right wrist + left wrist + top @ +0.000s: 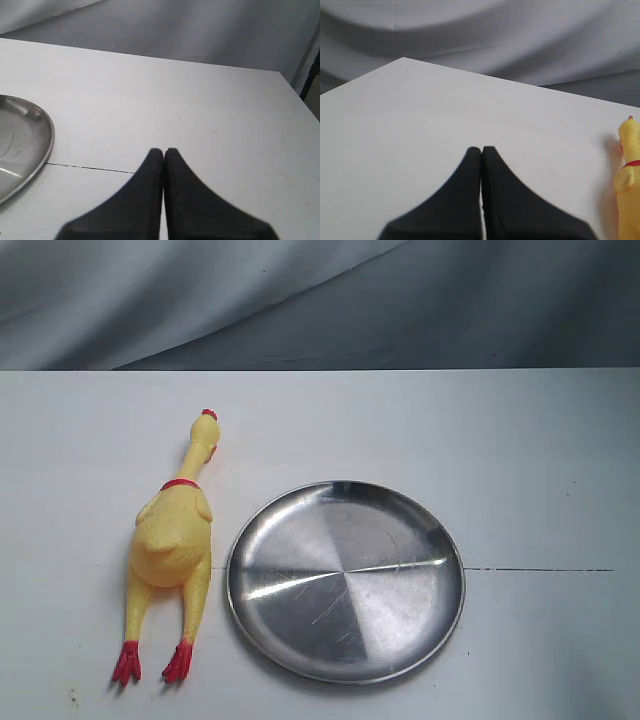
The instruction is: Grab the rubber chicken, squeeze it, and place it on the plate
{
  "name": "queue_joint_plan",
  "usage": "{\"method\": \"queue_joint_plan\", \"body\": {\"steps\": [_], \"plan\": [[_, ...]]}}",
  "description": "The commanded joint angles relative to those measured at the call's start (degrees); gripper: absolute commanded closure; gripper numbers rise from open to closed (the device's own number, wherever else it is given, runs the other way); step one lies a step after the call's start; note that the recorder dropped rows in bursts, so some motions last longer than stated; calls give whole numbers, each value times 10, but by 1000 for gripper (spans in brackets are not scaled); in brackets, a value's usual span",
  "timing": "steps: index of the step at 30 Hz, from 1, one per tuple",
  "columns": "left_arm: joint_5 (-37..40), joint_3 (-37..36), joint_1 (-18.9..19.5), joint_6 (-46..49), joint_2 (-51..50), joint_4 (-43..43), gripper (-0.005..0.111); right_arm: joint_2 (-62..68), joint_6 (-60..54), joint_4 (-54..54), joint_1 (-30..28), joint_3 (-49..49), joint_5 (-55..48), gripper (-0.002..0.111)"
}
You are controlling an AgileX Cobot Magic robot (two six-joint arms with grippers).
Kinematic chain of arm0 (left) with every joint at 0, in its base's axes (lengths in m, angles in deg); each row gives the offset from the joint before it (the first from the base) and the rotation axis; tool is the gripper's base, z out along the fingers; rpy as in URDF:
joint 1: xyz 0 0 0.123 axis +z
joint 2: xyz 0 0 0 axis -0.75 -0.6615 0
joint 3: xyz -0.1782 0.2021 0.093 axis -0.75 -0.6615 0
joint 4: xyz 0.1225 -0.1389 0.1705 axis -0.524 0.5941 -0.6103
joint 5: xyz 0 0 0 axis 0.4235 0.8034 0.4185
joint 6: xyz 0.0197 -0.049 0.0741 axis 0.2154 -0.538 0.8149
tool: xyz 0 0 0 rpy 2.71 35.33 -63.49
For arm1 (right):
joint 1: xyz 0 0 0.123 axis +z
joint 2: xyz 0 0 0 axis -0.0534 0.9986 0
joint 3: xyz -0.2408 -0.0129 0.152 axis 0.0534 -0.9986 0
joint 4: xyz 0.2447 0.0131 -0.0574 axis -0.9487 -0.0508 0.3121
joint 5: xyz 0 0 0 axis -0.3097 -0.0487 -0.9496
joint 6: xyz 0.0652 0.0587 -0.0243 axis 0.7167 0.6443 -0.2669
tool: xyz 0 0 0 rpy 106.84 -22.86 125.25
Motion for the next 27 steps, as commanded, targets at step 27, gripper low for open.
{"method": "queue_joint_plan", "body": {"steps": [27], "plan": [[-3,-3,1,-1,1,0,107,0,0,-32,0,-2,334,108]]}}
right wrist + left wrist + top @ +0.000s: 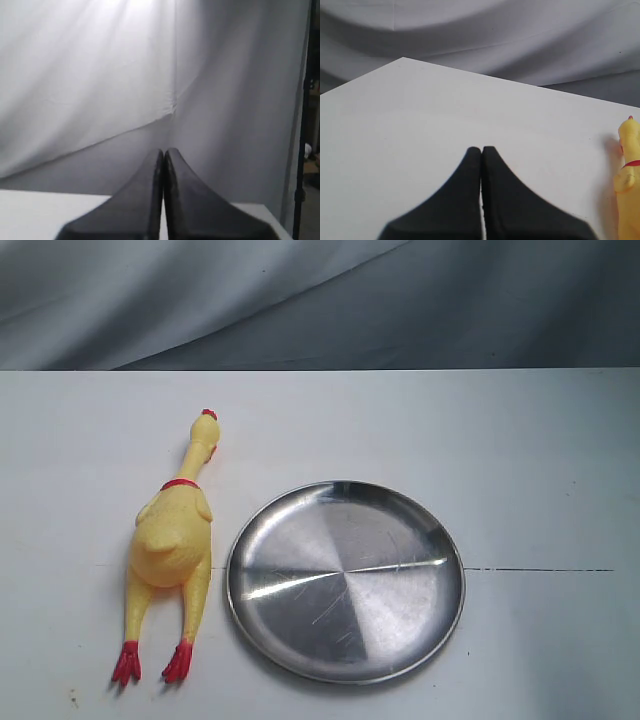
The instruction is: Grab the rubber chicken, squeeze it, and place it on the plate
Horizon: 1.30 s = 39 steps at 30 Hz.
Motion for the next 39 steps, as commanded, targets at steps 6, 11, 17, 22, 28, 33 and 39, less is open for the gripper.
{"method": "queue_joint_plan", "body": {"steps": [6,11,17,22,28,33,39], "plan": [[-3,-3,1,-1,1,0,107,0,17,-29,0,-2,226,108],[-3,-3,1,-1,1,0,107,40,-4,-74,0,197,-24,108],[-3,-3,1,-1,1,0,107,333,-14,-97,0,463,-378,108],[-3,-3,1,-1,1,0,107,494,-14,-198,0,489,-546,108],[-3,-3,1,-1,1,0,107,561,-14,-204,0,489,-497,108],[-3,-3,1,-1,1,0,107,597,-12,-244,0,489,-471,108],[-3,-3,1,-1,1,0,107,643,-12,-325,0,489,-475,108]]}}
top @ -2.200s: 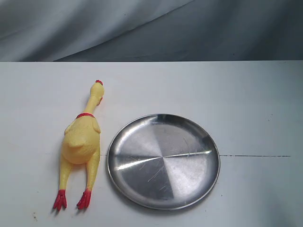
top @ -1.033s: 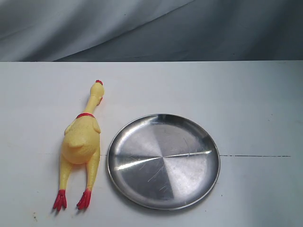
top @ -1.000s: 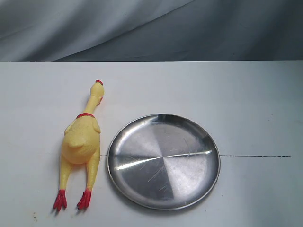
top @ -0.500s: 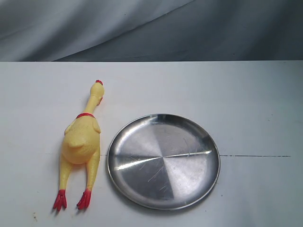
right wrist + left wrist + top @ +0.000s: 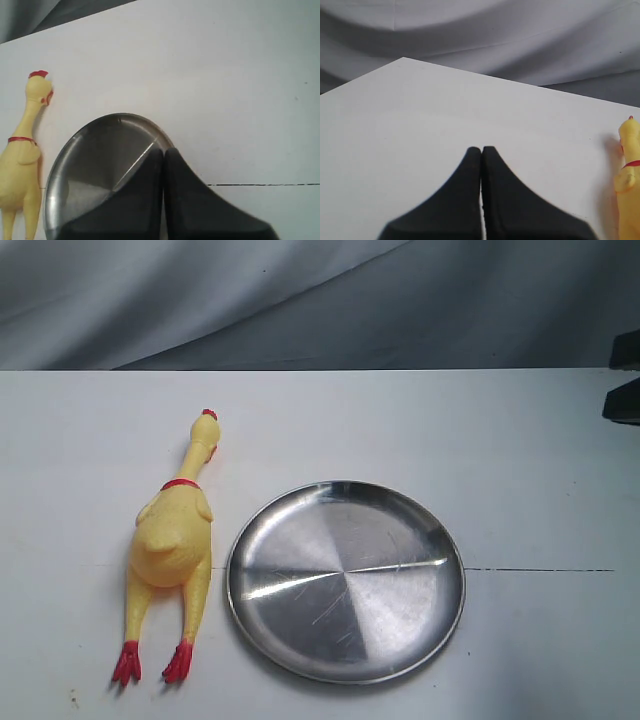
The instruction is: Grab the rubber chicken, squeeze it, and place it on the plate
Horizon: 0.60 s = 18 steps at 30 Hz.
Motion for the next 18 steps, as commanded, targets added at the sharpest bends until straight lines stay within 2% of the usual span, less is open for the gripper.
{"method": "queue_joint_plan", "body": {"steps": [1,4,7,11,18], "plan": [[-3,-3,1,-1,1,-5,107,28,-1,-54,0,3,2,108],[-41,-3,1,-1,1,-41,107,33,-6,-56,0,3,1,108],[-140,-3,1,-2,1,-41,107,33,-29,-58,0,3,1,108],[-230,-3,1,-2,1,-41,107,33,-34,-58,0,3,3,108],[-271,-3,1,-2,1,-41,107,33,-34,-58,0,3,14,108]]}}
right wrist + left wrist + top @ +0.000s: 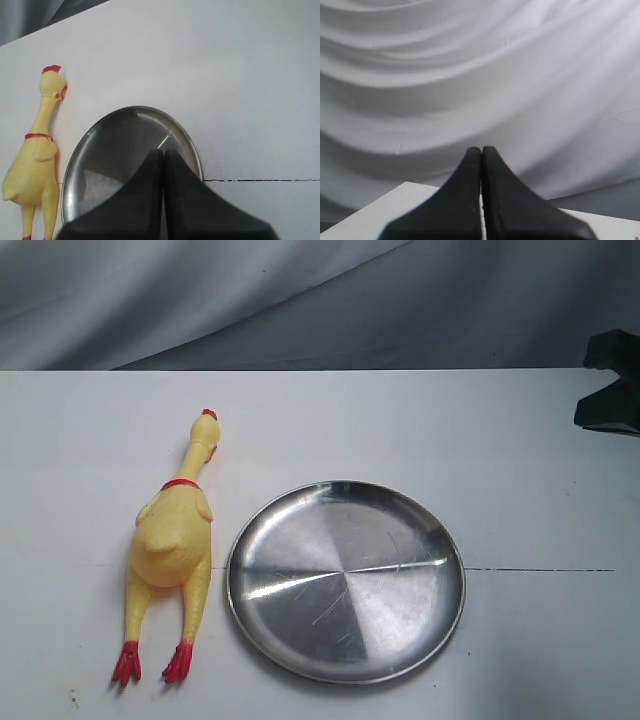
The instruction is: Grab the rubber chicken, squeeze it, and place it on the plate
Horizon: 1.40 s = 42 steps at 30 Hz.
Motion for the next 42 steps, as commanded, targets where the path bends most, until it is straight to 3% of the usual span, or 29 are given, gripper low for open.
{"method": "queue_joint_plan", "body": {"steps": [1,5,11,16,20,24,31,38,42], "plan": [[-37,-3,1,-6,1,1,107,0,-6,-3,0,3,19,108],[-68,-3,1,-80,1,31,107,0,-6,-3,0,3,23,108],[109,120,1,-94,-25,30,107,0,-6,-8,0,3,25,108],[214,229,1,-94,-133,55,107,0,-8,-9,19,3,29,108],[322,262,1,-93,-238,110,107,0,-29,-8,58,3,34,108],[382,262,1,-92,-330,163,107,0,-43,-8,93,3,36,108],[360,263,1,-92,-428,176,107,0,-44,-8,115,3,33,108],[333,263,1,-93,-453,202,107,0,-44,-8,115,3,35,108],[328,272,1,15,-455,252,107,0,-44,-8,115,3,36,108]]}}
